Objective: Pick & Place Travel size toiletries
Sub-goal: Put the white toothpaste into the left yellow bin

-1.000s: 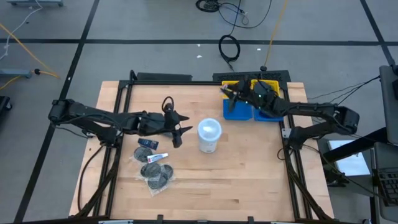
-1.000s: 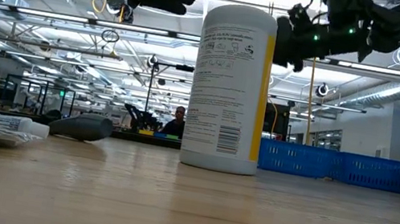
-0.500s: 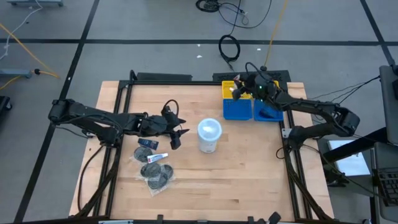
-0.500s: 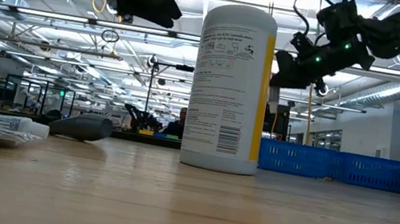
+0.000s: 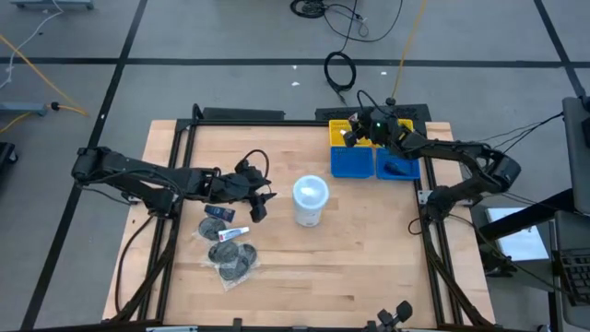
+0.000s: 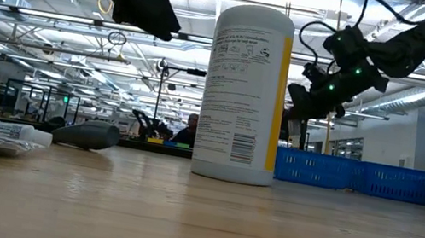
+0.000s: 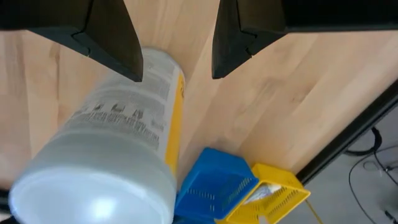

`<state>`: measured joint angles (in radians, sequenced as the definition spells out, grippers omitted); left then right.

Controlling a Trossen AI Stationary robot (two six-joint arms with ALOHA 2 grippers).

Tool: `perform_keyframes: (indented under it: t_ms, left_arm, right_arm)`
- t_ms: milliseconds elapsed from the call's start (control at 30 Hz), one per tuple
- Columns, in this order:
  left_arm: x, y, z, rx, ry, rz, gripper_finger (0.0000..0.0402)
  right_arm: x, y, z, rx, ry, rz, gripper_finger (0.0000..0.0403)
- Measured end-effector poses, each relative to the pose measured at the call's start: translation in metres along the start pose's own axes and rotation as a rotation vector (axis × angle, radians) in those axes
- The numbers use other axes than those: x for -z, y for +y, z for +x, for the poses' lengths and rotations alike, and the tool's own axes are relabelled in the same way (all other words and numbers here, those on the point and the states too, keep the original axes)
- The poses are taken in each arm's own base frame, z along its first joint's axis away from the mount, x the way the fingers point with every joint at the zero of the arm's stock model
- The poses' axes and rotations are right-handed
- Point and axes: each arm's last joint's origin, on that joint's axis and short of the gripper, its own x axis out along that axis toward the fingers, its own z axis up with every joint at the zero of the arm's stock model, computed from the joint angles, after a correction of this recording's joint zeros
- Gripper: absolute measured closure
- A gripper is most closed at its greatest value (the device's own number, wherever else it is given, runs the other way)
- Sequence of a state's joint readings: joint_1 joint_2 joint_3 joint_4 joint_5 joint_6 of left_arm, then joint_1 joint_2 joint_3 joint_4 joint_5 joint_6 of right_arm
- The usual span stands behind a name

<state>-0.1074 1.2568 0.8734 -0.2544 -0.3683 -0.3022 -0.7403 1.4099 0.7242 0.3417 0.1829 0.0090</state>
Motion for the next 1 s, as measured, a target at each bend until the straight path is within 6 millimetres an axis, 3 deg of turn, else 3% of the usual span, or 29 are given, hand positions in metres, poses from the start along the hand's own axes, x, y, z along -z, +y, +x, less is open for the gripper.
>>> perform_keyframes:
  t_ms: [300, 767, 1000]
  left_arm:
    - [0.005, 0.002, 0.0, -0.023, 0.047, -0.022, 0.0215]
    - [0.014, 0.008, -0.001, -0.156, 0.112, -0.055, 0.0215]
    - [0.015, 0.009, -0.001, -0.157, 0.114, -0.054, 0.0215]
  right_arm:
    - [0.012, 0.002, 0.011, 0.0, 0.052, -0.028, 0.0316]
    - [0.012, 0.002, 0.011, 0.0, 0.053, -0.044, 0.0314]
    - [0.012, 0.002, 0.011, -0.004, 0.053, -0.051, 0.0265]
